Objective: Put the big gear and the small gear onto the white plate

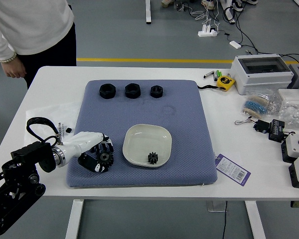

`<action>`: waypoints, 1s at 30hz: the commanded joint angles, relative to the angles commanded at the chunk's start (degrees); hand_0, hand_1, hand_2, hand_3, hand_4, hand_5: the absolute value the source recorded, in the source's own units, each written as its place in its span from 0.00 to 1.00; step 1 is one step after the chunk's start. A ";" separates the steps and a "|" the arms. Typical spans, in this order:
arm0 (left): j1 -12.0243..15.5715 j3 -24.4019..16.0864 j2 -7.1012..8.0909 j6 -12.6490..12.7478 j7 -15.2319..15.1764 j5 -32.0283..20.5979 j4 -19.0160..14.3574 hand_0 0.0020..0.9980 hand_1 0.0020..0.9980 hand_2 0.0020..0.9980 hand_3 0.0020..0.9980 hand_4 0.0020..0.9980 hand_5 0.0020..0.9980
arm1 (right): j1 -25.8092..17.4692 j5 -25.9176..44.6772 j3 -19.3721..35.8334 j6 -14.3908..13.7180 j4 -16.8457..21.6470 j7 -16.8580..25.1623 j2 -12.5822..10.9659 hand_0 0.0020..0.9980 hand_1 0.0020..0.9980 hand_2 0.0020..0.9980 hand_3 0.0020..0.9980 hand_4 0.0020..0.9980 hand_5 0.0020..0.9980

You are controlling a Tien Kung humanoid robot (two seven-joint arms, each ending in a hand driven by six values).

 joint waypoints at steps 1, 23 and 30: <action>0.01 0.04 0.00 -0.02 0.00 -0.04 -0.01 0.34 0.39 0.47 0.55 0.74 0.00 | -0.04 0.01 0.00 -0.01 0.00 0.01 0.01 0.66 0.65 0.75 0.62 0.88 0.71; -2.60 -3.21 1.74 -1.56 1.46 -0.64 -1.52 0.30 0.30 0.40 0.50 0.81 0.00 | -0.34 0.77 -0.25 -0.17 -0.02 0.23 0.03 0.66 0.65 0.75 0.63 0.88 0.72; -6.23 -3.06 -1.35 -1.02 2.01 -2.74 -1.39 0.30 0.30 0.40 0.50 0.81 0.00 | -0.22 0.74 -0.22 -0.18 -0.03 0.20 0.04 0.66 0.65 0.75 0.62 0.88 0.72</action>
